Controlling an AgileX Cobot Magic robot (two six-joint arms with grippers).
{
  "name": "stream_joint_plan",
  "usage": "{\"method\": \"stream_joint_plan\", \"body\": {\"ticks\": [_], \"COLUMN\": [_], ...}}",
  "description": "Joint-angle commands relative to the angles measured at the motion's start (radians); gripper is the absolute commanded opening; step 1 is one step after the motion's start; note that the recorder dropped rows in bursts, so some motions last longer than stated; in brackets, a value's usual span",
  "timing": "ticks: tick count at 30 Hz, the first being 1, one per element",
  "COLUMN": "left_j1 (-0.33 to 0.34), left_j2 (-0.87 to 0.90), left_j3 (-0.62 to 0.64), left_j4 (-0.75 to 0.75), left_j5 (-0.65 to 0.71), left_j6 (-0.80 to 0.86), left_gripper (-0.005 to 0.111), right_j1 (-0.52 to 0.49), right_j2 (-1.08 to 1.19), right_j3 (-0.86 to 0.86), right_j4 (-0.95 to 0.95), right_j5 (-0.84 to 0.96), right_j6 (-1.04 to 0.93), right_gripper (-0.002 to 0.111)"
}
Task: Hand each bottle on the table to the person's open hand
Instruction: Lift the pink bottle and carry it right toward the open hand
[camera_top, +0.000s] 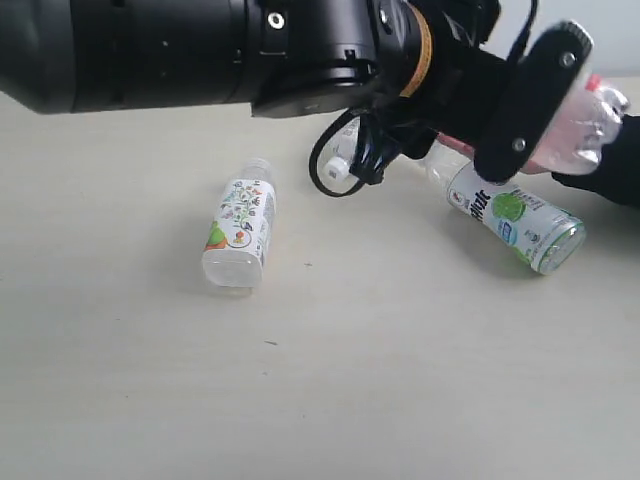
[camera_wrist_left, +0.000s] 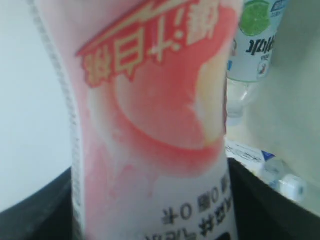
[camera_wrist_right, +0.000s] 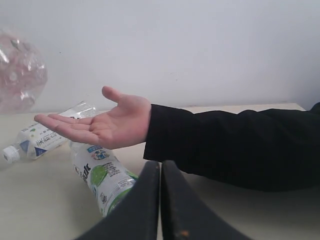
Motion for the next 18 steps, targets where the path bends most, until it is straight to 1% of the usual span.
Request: {"method": "stream_joint_plan", "body": {"ticks": [1,3,4,5,6,7,8,12,14,16,18], "left_j1": [-0.011,-0.014,-0.014,-0.014,-0.01,-0.008,-0.001,0.011,0.032,0.049,0.059], "left_j2": [0.054,0.086,0.12,0.134,0.175,0.191,0.229,0.293,0.359,0.403,0.439], "left_j3": [-0.005,-0.005,-0.009,-0.015,-0.04,-0.058,-0.099,-0.198,-0.306,-0.369,-0.398], "left_j4": [0.034,0.095,0.158,0.185,0.241,0.255,0.285,0.287,0.287,0.272,0.265], "left_j5": [-0.129,-0.155,-0.172,-0.177,-0.181,-0.181,-0.209,-0.279,-0.297,-0.313,-0.319], "left_j6": [0.215,0.268,0.314,0.317,0.317,0.317,0.317,0.315,0.315,0.315,0.315], "left_gripper": [0.0,0.0,0.0,0.0,0.0,0.0,0.0,0.0,0.0,0.0,0.0], "right_j1": [-0.005,-0.005,-0.005,-0.005,-0.005,-0.005,-0.005,-0.005,-0.005,-0.005,-0.005], "right_j2": [-0.006,-0.006,-0.006,-0.006,-0.006,-0.006,-0.006,-0.006,-0.006,-0.006,-0.006], "right_j3": [0.004,0.004,0.004,0.004,0.004,0.004,0.004,0.004,0.004,0.004,0.004], "right_j4": [-0.002,-0.002,-0.002,-0.002,-0.002,-0.002,-0.002,-0.002,-0.002,-0.004,-0.002], "right_j5": [-0.004,-0.004,-0.004,-0.004,-0.004,-0.004,-0.004,-0.004,-0.004,-0.004,-0.004], "right_j6": [0.0,0.0,0.0,0.0,0.0,0.0,0.0,0.0,0.0,0.0,0.0], "right_gripper": [0.001,0.001,0.001,0.001,0.001,0.001,0.001,0.001,0.001,0.001,0.001]}}
